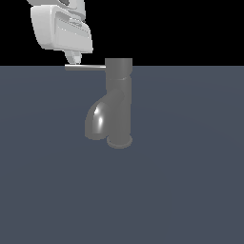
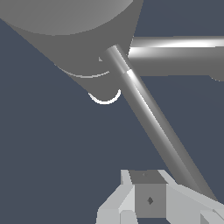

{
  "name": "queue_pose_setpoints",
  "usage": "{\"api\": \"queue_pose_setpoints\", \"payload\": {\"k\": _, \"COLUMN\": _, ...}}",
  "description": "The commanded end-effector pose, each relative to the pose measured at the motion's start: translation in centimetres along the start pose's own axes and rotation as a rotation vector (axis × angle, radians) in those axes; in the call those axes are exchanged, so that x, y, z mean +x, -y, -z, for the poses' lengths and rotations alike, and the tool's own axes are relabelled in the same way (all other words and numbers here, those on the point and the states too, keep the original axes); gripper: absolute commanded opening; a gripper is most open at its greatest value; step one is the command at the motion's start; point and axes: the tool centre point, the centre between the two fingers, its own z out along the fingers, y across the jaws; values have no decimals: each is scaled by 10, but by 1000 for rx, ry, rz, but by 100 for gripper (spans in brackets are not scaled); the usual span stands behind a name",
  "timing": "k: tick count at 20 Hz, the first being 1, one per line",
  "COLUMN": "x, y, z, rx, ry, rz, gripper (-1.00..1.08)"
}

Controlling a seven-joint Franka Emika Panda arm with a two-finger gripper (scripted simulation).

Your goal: Turn on the faucet by rotating a designated handle.

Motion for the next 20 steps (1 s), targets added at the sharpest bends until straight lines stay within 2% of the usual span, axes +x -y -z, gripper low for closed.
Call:
{"api": "queue_pose_setpoints", "payload": {"k": 1, "x": -2, "y": -12, "z": 0, "rx": -4, "ry": -1, "rz": 6, "gripper": -100}}
{"api": "queue_pose_setpoints", "payload": {"k": 3, "x": -2, "y": -15, "z": 0, "rx": -4, "ry": -1, "rz": 6, "gripper": -100}}
{"api": "queue_pose_setpoints", "payload": {"k": 4, "x": 1, "y": -9, "z": 0, "rx": 0, "ry": -1, "rz": 0, "gripper": -100}}
{"api": "queue_pose_setpoints", "payload": {"k": 20, "x": 40, "y": -48, "z": 0, "rx": -2, "ry": -1, "rz": 3, "gripper": -100}}
